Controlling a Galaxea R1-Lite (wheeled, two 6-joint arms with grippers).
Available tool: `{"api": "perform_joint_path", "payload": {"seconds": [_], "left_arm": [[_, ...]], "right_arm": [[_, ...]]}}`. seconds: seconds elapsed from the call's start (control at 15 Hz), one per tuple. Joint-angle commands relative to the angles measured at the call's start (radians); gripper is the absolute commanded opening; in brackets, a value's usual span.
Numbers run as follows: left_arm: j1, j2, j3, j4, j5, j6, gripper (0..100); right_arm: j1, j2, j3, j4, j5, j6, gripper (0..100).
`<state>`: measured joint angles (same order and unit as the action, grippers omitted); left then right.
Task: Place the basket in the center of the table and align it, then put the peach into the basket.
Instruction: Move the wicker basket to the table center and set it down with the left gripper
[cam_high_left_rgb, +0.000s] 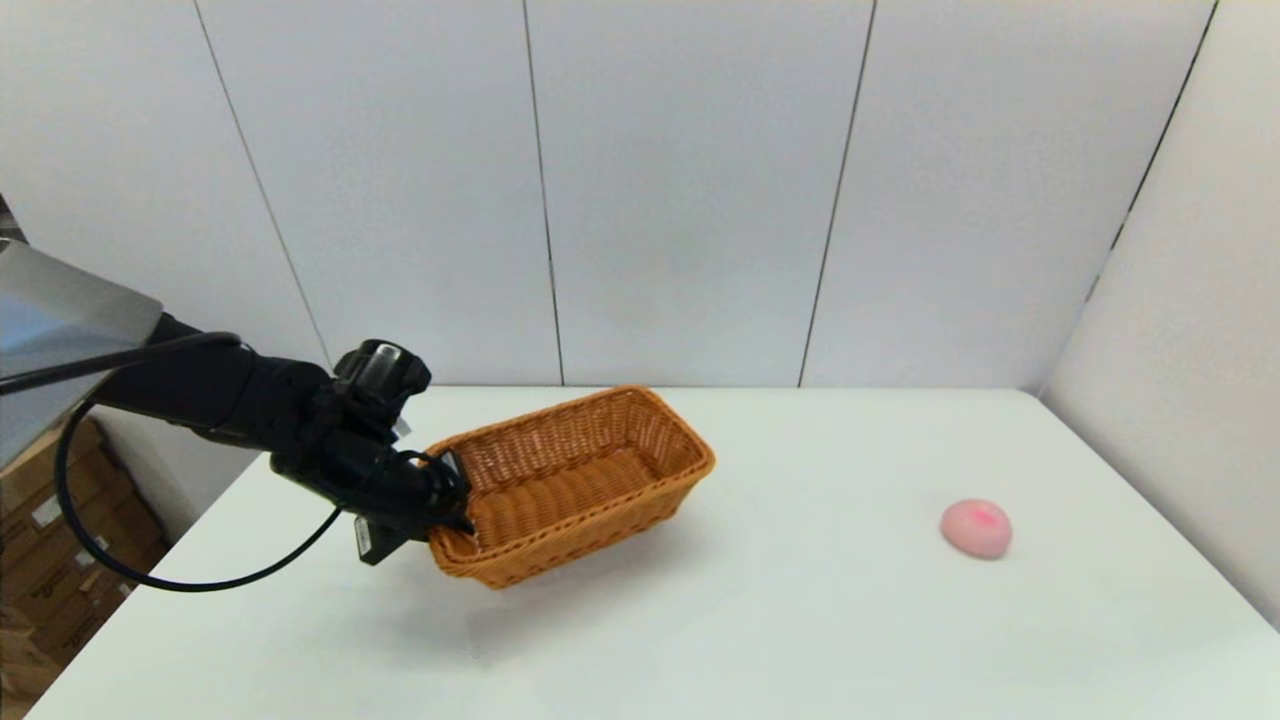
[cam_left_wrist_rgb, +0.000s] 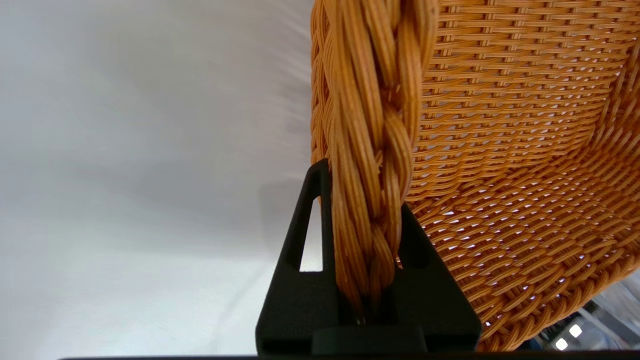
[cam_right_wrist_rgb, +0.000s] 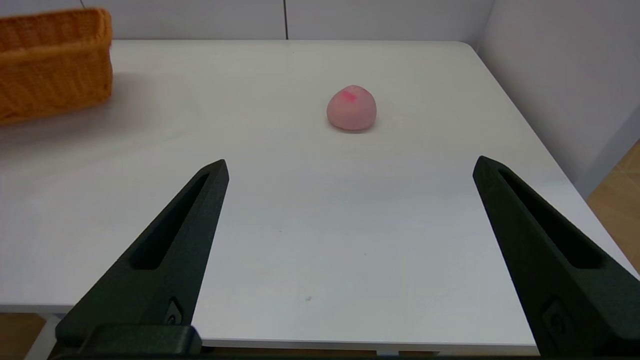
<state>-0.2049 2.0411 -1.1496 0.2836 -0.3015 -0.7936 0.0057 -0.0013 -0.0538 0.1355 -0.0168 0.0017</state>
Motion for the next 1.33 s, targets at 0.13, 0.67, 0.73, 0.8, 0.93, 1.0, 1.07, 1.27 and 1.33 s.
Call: {"api": "perform_joint_path", "payload": {"seconds": [0.13,0.67,0.73,0.8,0.93,1.0,1.07,1.27,1.33], "left_arm": [[-0.014,-0.087,0.008,0.005,-0.070,0.022,0],[-0.283,-0.035,-0.010,0.000,-0.042,0.129,0],[-0.303,-0.010,-0.025,0.000,-0.033,0.131,0],[-0.312,0.016,-0.038,0.000,-0.022,0.132,0],[-0.321,0.054,-0.058,0.000,-0.007,0.154,0],[-0.324,0.068,-0.059,0.000,0.001,0.169,0],[-0.332,0.077,-0.061,0.002,0.013,0.172,100],[-0.335,0.077,-0.064,0.000,0.025,0.174,100],[-0.334,0.070,-0.064,0.000,0.041,0.175,100]], "right_arm": [[0.000,0.000,0.000,0.001,0.000,0.000,100],[0.000,0.000,0.000,-0.001,0.000,0.000,100],[0.000,0.000,0.000,-0.001,0.000,0.000,100],[0.000,0.000,0.000,0.001,0.000,0.000,100],[0.000,0.000,0.000,0.001,0.000,0.000,100],[0.000,0.000,0.000,0.001,0.000,0.000,100],[0.000,0.000,0.000,0.001,0.000,0.000,100],[0.000,0.000,0.000,-0.001,0.000,0.001,100],[0.000,0.000,0.000,-0.002,0.000,0.000,100]]}}
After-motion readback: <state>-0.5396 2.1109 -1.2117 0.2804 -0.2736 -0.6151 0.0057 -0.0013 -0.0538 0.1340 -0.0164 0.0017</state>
